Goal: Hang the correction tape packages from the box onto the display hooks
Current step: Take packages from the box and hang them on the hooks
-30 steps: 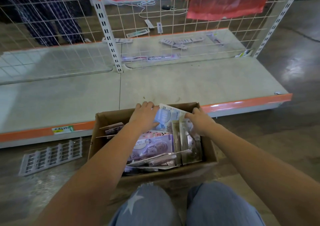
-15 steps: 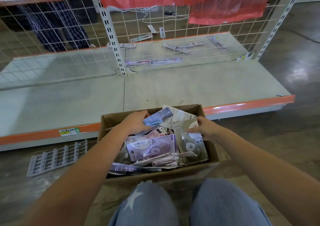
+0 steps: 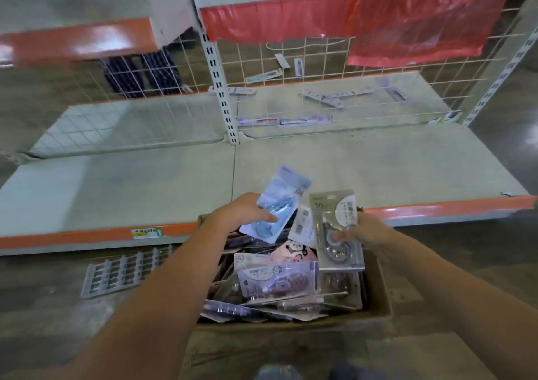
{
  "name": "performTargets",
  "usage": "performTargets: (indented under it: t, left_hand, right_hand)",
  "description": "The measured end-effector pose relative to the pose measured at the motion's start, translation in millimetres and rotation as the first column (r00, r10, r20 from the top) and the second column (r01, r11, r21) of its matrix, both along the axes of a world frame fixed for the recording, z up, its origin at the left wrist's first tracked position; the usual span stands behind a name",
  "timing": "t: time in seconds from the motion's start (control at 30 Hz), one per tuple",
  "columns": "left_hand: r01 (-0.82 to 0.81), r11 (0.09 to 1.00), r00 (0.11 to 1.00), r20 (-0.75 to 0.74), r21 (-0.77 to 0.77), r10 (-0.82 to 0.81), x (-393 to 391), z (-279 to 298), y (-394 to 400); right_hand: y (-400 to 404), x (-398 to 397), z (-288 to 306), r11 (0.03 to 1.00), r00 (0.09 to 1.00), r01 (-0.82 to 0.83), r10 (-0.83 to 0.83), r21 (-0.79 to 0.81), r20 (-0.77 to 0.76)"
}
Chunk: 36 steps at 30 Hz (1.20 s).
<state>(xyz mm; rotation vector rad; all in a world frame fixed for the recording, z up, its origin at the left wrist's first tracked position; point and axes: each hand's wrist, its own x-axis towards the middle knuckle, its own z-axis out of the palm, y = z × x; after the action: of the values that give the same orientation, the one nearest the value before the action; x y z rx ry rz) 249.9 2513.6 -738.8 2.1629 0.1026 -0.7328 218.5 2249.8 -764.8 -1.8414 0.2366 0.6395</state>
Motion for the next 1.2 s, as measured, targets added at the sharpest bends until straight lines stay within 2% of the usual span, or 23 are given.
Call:
performTargets:
  t: [0.1,0.23,0.4,0.57,0.73,0.8,0.9,1.03,1.2]
  left_hand:
    - [-0.217,0.953,0.974,-0.115,-0.213,0.196,-9.7,31.0,11.1]
    - [-0.356,0.865,0.927,-0.249,-0.353,0.281,-13.8,69.0,29.4]
    - [-0.403,0.771,0.909,-0.316,-0.493,0.273,-51.0,255.6,13.6]
    - [-0.419,0.692,0.899,-0.374,-0.587,0.228,-79.6,385.3,15.4]
    - [-0.292,0.771,0.95,-0.266,-0.566,0.164,-104.2,489.7,10.1]
    - [-0.183,0.798,0.977,-0.197,-0.575,0.082,-101.6,522.4,6.3]
    - [-0.088,0.791,0.993,-0.113,-0.606,0.024,-91.3,564.6,-4.2]
    - [-0.005,0.781,1.0,0.004,-0.624,0.009,-81.7,619.0,-36.4]
    - [0.018,0.784,0.992,0.109,-0.621,0.063,-60.1,660.7,-87.1]
  right_hand:
    - [2.3,1.8,55.8,0.991,0.996,0.067,-0.059,0.114,-0.069]
    - [6.7,0.7,146.3,0.984,0.99,0.085,-0.066,0.154,-0.123]
    - [10.3,-9.4,283.7,0.98,0.987,0.11,-0.088,0.166,-0.135]
    - [9.8,-30.8,419.7,0.968,0.976,0.204,-0.189,0.145,-0.111]
    - [-1.8,-58.2,529.4,0.989,0.993,0.118,-0.12,0.094,0.016]
    - [-10.7,-66.2,570.6,0.987,0.989,0.105,-0.116,0.119,0.09]
    - [-27.8,-74.2,624.8,0.974,0.971,0.12,-0.155,0.194,0.18]
    - [-55.9,-72.5,671.9,0.95,0.927,0.182,-0.252,0.256,0.277]
    - [-96.5,-68.3,713.6,0.916,0.87,0.23,-0.345,0.328,0.353]
